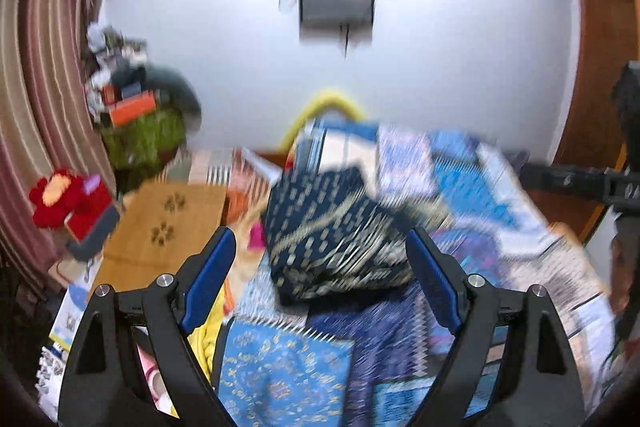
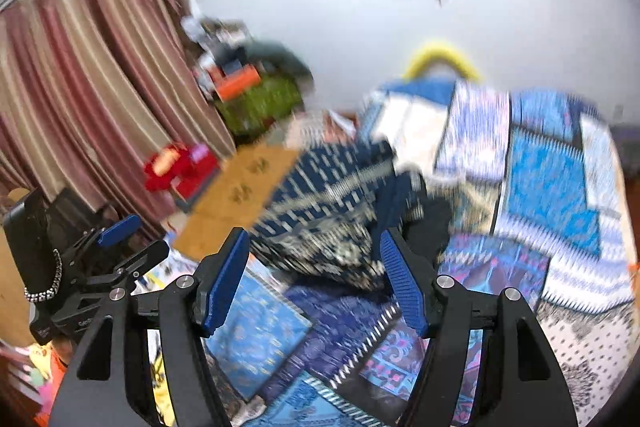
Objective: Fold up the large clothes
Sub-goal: 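Release the folded bundle and lift both grippers away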
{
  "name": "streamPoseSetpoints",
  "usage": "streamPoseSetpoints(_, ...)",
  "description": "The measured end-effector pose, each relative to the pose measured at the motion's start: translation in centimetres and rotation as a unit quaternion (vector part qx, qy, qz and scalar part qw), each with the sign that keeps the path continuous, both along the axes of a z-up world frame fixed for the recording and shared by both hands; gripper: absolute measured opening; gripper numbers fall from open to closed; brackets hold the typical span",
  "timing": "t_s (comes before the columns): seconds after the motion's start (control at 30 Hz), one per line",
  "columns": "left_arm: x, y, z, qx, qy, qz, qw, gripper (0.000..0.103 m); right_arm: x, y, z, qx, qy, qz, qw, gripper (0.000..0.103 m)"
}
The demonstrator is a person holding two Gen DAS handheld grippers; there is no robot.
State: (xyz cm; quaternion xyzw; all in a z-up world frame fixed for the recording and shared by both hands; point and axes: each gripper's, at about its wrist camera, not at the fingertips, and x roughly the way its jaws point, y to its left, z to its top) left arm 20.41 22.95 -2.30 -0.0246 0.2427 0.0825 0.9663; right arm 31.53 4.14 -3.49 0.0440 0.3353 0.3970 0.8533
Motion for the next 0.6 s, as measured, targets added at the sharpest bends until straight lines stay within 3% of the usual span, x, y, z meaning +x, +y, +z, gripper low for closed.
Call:
streamPoseSetpoints(0.13,-5.5,-1.7,4.8,-0.006,-0.093,0.002,0.9956,0.087,-5.3,-1.8,4.4,0.034,-0.078,-0.006,0.996,0.064)
streamPoseSetpoints(0.3,-11.5,-4.8,7.1,0.006,-0.173,0.008,0.9849,0.087,-12.2,-3.9,7.4,0.067,-0.171,-0.026,0.983,0.064)
streamPoseSetpoints(0.53,-16.4,-9.3,5.9,0.022,-0.209,0.01,0.9776,0.087,-18.2,-4.9,7.2,0.069,-0.229,-0.055,0.969,0.066)
streamPoseSetpoints(0.6,-16.9,-9.9,5.6,0.029,-0.209,0.015,0.9774,0.09,-18.7,-4.9,6.8,0.061,-0.238,-0.06,0.967,0.076)
